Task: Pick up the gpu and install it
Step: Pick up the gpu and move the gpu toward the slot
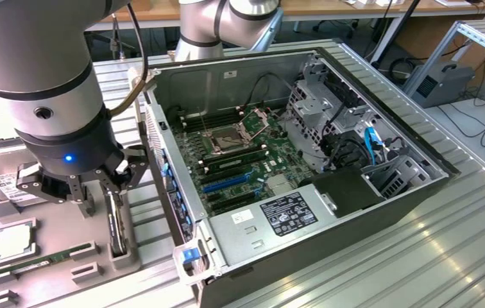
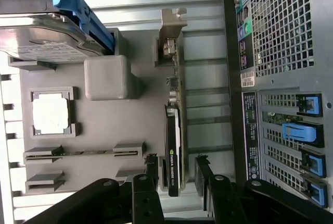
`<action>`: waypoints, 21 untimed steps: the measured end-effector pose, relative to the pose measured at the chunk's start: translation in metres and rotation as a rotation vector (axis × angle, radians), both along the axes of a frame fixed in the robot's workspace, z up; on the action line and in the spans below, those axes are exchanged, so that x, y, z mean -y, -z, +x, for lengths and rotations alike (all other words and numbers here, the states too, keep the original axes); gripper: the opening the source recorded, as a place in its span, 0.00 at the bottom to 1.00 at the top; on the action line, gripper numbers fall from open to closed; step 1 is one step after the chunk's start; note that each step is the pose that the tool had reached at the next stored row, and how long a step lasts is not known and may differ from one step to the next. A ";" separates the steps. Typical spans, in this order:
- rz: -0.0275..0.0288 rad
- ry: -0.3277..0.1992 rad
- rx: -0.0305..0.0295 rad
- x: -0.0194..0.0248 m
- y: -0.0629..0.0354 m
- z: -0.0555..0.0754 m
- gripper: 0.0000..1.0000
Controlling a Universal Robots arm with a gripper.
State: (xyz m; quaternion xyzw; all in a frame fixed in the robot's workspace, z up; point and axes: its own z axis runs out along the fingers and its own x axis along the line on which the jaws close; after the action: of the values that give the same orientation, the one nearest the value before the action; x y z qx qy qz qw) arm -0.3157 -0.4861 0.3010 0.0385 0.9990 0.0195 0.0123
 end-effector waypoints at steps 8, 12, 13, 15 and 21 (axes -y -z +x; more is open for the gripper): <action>0.0001 0.000 0.0001 0.0000 0.0001 0.000 0.42; 0.0001 0.000 0.0001 0.0000 0.0001 0.000 0.42; 0.0001 0.000 0.0001 0.0000 0.0001 0.000 0.42; -0.0003 0.000 0.0001 0.0000 0.0021 0.000 0.42; -0.0004 0.000 -0.0001 0.0000 0.0153 0.000 0.42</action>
State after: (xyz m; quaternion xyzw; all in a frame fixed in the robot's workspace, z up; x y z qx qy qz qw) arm -0.3157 -0.4861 0.2857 0.0385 0.9990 0.0193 0.0123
